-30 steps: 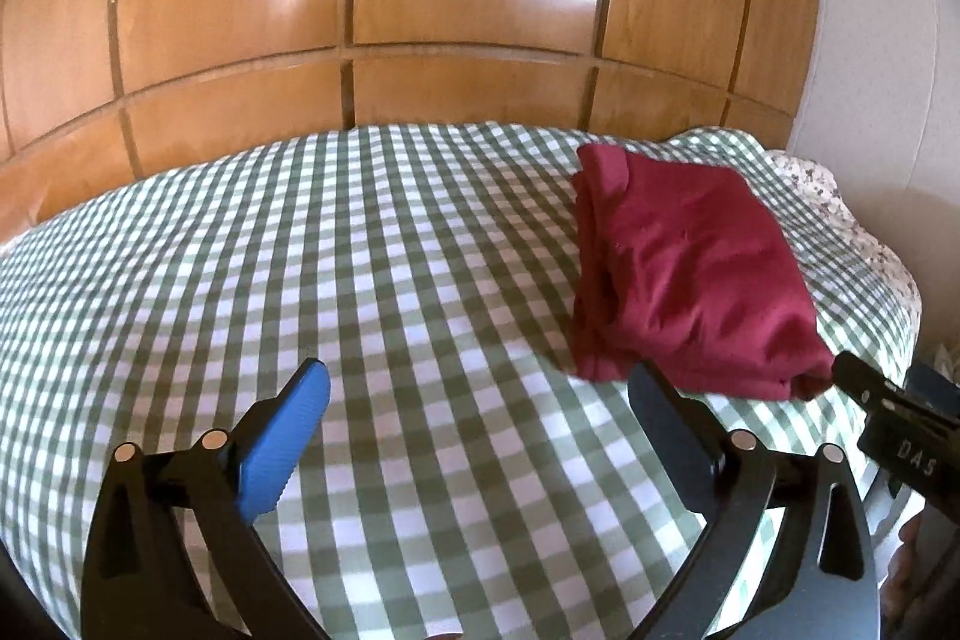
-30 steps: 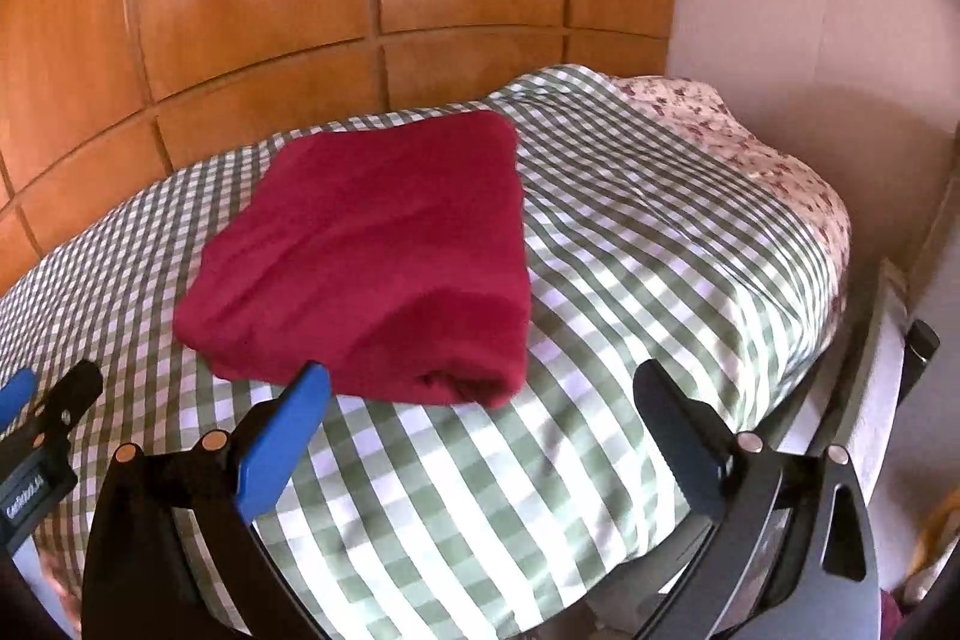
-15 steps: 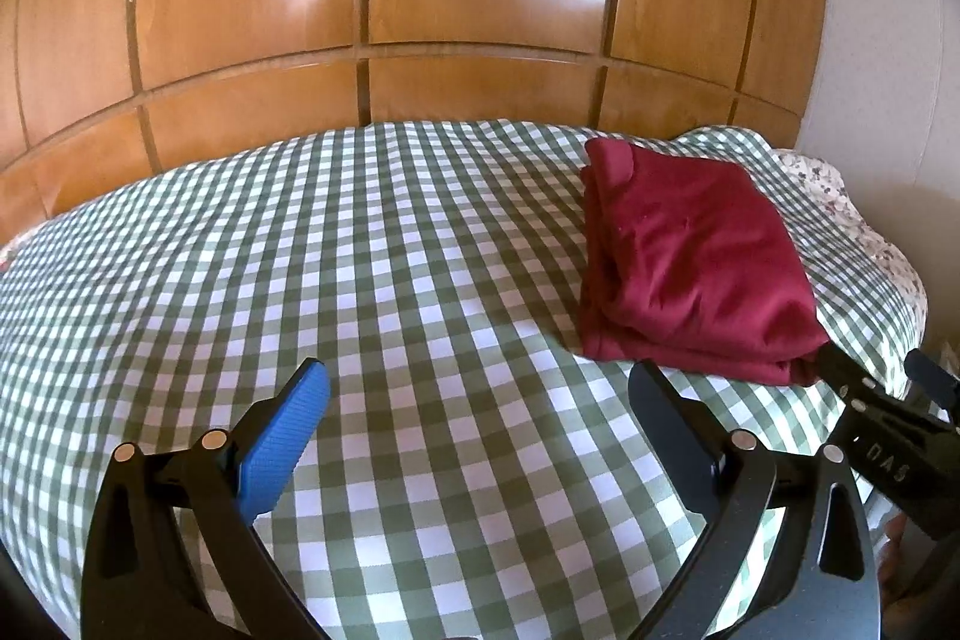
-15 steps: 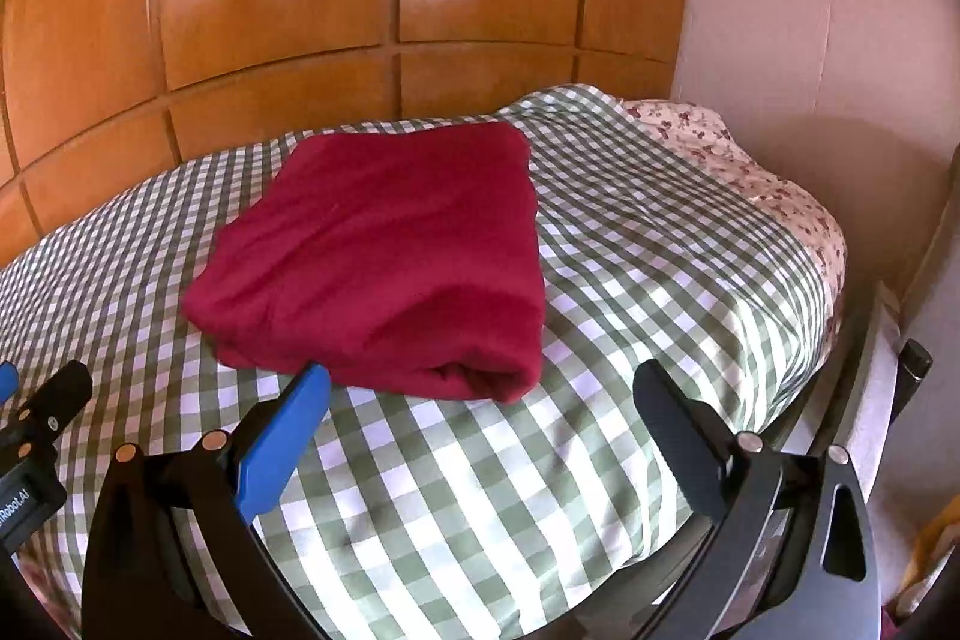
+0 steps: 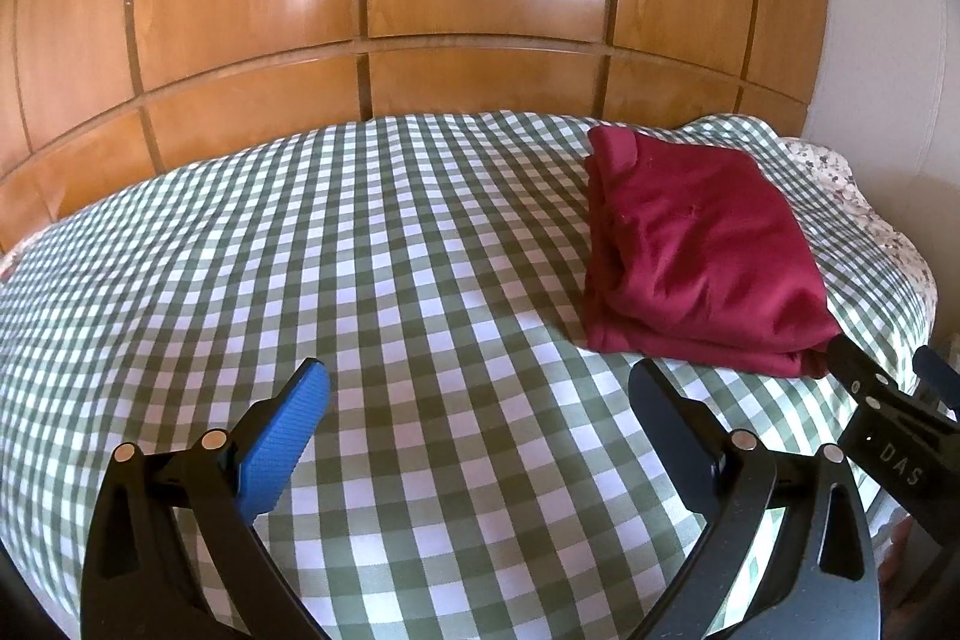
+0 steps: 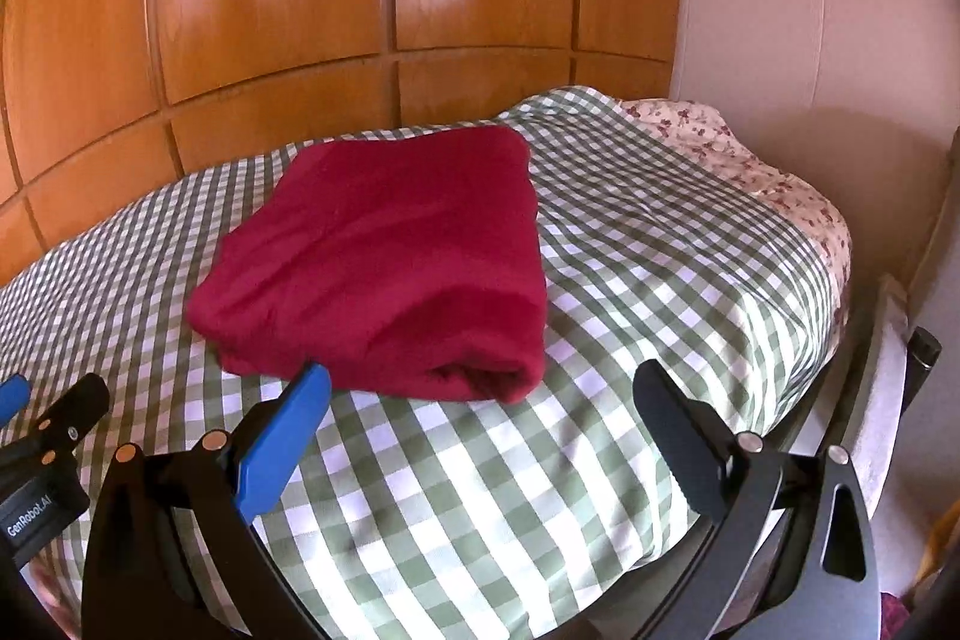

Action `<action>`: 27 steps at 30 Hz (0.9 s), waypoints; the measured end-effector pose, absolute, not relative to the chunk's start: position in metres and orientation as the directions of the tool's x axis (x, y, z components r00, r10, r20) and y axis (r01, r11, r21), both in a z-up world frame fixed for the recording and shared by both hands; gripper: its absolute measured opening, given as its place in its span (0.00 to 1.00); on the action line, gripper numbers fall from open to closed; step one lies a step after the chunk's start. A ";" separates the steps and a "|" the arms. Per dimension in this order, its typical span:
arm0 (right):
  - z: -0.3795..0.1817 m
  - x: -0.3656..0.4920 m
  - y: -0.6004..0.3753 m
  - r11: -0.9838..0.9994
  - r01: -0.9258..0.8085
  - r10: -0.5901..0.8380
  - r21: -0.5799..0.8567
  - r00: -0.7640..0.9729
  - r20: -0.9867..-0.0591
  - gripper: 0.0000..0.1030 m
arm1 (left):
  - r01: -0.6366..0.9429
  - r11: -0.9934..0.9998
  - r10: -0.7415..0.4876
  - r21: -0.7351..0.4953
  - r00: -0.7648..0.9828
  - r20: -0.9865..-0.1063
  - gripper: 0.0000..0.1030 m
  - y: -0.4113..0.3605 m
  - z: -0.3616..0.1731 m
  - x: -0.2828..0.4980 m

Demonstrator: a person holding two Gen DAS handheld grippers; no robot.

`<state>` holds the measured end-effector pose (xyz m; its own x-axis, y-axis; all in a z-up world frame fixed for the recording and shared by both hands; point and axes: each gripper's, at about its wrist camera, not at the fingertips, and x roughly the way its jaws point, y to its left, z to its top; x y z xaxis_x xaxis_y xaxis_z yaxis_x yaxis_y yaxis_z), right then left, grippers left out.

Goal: Fold small clothes

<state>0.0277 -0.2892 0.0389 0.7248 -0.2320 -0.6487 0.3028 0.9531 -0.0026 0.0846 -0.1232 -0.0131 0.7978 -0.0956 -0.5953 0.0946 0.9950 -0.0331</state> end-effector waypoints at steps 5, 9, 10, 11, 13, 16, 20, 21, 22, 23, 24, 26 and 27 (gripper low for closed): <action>0.038 0.027 -0.289 0.953 0.302 -0.227 0.004 0.726 -0.649 0.98 | 0.091 0.995 -0.093 -0.033 0.799 -0.595 0.96 -0.124 -0.013 0.084; 0.041 0.026 -0.290 0.953 0.303 -0.229 0.007 0.737 -0.635 0.98 | 0.089 0.996 -0.085 -0.022 0.802 -0.591 0.96 -0.124 -0.012 0.084; 0.041 0.026 -0.291 0.953 0.302 -0.228 0.009 0.738 -0.635 0.98 | 0.089 0.996 -0.084 -0.021 0.804 -0.589 0.96 -0.124 -0.012 0.084; 0.041 0.026 -0.291 0.953 0.301 -0.227 0.010 0.737 -0.637 0.98 | 0.089 0.996 -0.085 -0.022 0.804 -0.588 0.96 -0.124 -0.011 0.084; 0.040 0.026 -0.291 0.954 0.300 -0.223 0.010 0.733 -0.643 0.98 | 0.081 0.996 -0.079 -0.023 0.808 -0.583 0.96 -0.122 -0.011 0.083; 0.040 0.027 -0.291 0.956 0.293 -0.216 0.011 0.733 -0.645 0.98 | 0.075 0.997 -0.076 -0.025 0.809 -0.583 0.96 -0.120 -0.012 0.081; 0.042 0.026 -0.289 0.959 0.283 -0.212 0.009 0.738 -0.640 0.98 | 0.066 0.997 -0.069 -0.026 0.810 -0.582 0.96 -0.117 -0.010 0.079; 0.042 0.026 -0.289 0.960 0.280 -0.209 0.010 0.739 -0.640 0.98 | 0.064 0.998 -0.069 -0.028 0.812 -0.580 0.96 -0.115 -0.010 0.079; 0.042 0.026 -0.289 0.960 0.279 -0.208 0.010 0.740 -0.640 0.98 | 0.063 0.998 -0.067 -0.028 0.814 -0.576 0.96 -0.115 -0.009 0.078; 0.041 0.026 -0.288 0.961 0.276 -0.206 0.009 0.739 -0.641 0.98 | 0.065 0.998 -0.068 -0.027 0.817 -0.573 0.96 -0.114 -0.008 0.077; 0.041 0.027 -0.288 0.962 0.274 -0.204 0.009 0.738 -0.643 0.98 | 0.067 0.997 -0.070 -0.026 0.818 -0.571 0.96 -0.115 -0.007 0.076; 0.041 0.027 -0.287 0.963 0.268 -0.198 0.009 0.737 -0.646 0.98 | 0.068 0.997 -0.069 -0.023 0.821 -0.566 0.96 -0.115 -0.006 0.075; 0.040 0.027 -0.287 0.964 0.266 -0.197 0.009 0.738 -0.646 0.98 | 0.070 0.997 -0.070 -0.023 0.822 -0.565 0.96 -0.115 -0.006 0.075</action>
